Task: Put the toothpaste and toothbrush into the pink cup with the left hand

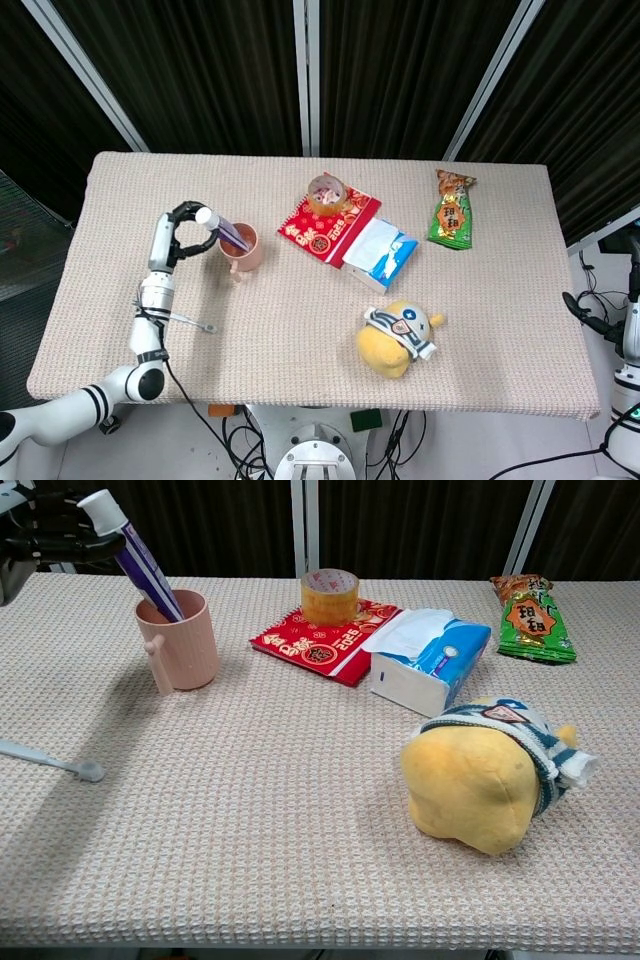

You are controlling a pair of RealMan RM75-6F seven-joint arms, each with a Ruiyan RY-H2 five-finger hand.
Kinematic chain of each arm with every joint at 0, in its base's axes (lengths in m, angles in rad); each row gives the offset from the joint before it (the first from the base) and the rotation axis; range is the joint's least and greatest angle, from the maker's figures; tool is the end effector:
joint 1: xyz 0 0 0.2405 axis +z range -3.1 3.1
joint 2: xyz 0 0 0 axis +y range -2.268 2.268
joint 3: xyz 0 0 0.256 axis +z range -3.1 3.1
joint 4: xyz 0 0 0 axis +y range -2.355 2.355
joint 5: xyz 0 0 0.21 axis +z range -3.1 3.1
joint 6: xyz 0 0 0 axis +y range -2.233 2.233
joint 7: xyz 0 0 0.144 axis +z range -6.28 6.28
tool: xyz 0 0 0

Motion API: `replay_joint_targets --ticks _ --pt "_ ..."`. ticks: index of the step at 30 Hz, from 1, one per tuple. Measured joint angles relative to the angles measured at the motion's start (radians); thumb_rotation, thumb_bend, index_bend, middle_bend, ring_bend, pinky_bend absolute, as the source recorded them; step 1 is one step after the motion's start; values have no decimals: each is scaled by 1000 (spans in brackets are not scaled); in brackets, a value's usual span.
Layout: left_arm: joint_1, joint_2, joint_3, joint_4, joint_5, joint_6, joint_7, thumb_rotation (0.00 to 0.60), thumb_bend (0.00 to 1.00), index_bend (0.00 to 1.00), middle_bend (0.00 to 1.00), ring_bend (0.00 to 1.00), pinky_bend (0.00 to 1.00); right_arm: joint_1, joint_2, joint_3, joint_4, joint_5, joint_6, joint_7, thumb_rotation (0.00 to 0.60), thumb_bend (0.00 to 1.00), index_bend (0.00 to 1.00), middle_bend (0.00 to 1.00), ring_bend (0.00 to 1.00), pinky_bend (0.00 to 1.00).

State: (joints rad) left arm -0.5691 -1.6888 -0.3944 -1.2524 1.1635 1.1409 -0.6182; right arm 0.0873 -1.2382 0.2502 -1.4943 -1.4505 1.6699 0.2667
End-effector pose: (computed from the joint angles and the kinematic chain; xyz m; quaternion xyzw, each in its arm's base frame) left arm -0.1991 0.3687 0.0202 -0.3493 -0.6135 -0.6394 0.3047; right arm -0.3047 -0.2132 0.1903 0.4415 -0.3492 0.5728 0.5958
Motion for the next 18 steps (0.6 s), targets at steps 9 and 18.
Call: replay_joint_targets --ticks 9,18 --pt "-7 -38 54 86 80 7 -21 600 300 583 356 223 336 -1 -3 -2 11 2 -4 11 600 316 0 0 0 0" --pt "-27 -88 80 173 103 -23 -45 600 299 549 340 215 323 -1 -1 1 22 8 -8 24 600 317 0 0 0 0"
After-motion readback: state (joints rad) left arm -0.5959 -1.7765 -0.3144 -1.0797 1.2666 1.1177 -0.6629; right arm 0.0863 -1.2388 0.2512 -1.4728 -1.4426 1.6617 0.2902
